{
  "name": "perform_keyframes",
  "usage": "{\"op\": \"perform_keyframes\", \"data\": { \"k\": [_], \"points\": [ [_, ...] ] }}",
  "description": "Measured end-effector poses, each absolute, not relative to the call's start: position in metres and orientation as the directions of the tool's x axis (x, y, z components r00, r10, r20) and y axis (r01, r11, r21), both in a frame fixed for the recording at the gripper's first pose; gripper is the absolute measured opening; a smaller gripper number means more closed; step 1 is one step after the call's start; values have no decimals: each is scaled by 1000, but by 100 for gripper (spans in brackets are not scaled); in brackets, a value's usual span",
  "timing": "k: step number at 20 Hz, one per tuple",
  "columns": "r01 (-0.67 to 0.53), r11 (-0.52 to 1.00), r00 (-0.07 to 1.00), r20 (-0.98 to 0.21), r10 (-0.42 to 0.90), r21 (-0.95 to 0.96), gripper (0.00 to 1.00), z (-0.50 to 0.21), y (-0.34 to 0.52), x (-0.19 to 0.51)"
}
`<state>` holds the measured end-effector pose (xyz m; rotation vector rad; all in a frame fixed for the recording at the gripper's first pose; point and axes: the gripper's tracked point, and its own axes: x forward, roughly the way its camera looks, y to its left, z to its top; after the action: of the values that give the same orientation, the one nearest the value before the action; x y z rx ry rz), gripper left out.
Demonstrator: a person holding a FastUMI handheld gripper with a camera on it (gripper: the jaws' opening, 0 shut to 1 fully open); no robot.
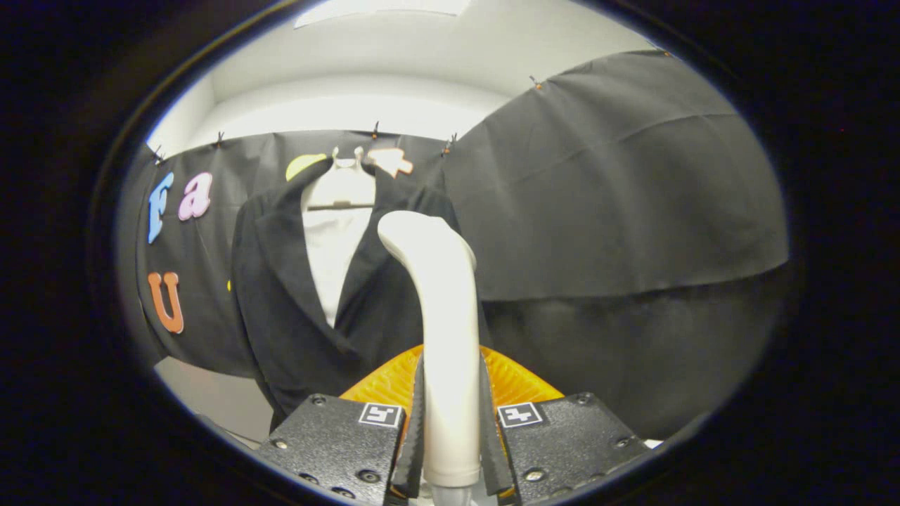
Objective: Iron the clothes twice with a garment steamer, once on the left side and once on the right side.
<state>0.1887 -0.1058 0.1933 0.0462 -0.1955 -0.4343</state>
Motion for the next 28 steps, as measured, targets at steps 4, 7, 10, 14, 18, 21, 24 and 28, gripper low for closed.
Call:
{"op": "perform_keyframes", "data": {
  "k": [4,7,10,14,18,21,24,28],
  "points": [
    [346,936,891,290,-350,66,36,256,-125,205],
    [327,944,887,332,-323,43,36,279,-135,226],
    [269,963,895,369,-252,6,36,300,-136,242],
    [240,971,887,408,-216,-8,36,320,-148,254],
    [222,975,895,401,-193,-25,36,322,-154,273],
    [223,974,911,363,-195,-36,36,306,-159,283],
    [223,974,924,330,-195,-48,37,291,-158,285],
    [243,968,917,342,-207,-67,36,283,-153,276]
  ]
}}
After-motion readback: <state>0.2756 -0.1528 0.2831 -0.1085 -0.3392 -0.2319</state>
